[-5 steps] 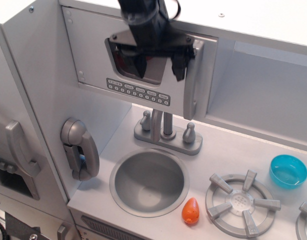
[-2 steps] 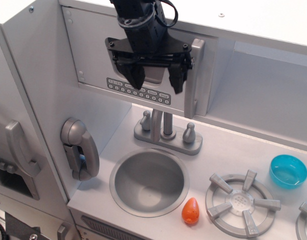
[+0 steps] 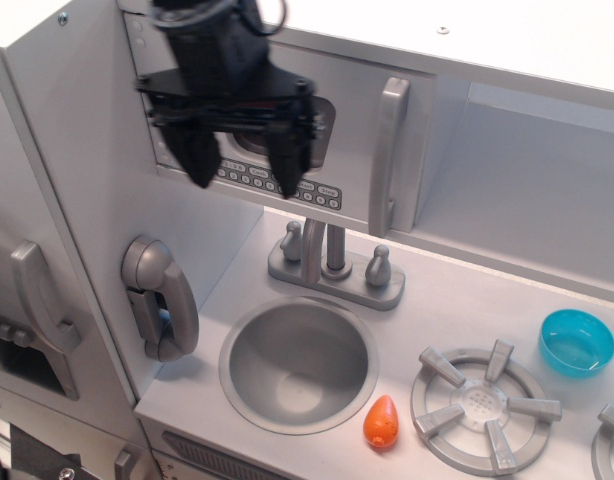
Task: Close microwave
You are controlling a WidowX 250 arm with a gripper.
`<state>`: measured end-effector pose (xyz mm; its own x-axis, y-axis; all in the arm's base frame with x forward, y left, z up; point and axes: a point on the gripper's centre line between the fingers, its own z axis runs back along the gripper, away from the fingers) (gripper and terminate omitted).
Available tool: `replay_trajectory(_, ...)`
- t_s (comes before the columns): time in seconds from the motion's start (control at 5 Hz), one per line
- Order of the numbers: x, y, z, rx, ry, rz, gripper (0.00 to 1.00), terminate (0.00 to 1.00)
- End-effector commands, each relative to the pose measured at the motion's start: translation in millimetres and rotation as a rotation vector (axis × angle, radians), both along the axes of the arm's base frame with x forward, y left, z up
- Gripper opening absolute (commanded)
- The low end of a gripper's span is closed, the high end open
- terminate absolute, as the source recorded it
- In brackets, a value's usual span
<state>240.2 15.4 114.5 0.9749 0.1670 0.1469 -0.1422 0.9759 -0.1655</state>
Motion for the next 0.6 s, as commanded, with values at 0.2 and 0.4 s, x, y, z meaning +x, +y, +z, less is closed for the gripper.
replay_trajectory(0.2,-6.4,28.0,17.5,0.028,-0.038,-0.026,1.00,0.00)
replay_trajectory(0.4,-6.4,28.0,17.5,0.028,-0.038,-0.026,1.00,1.00)
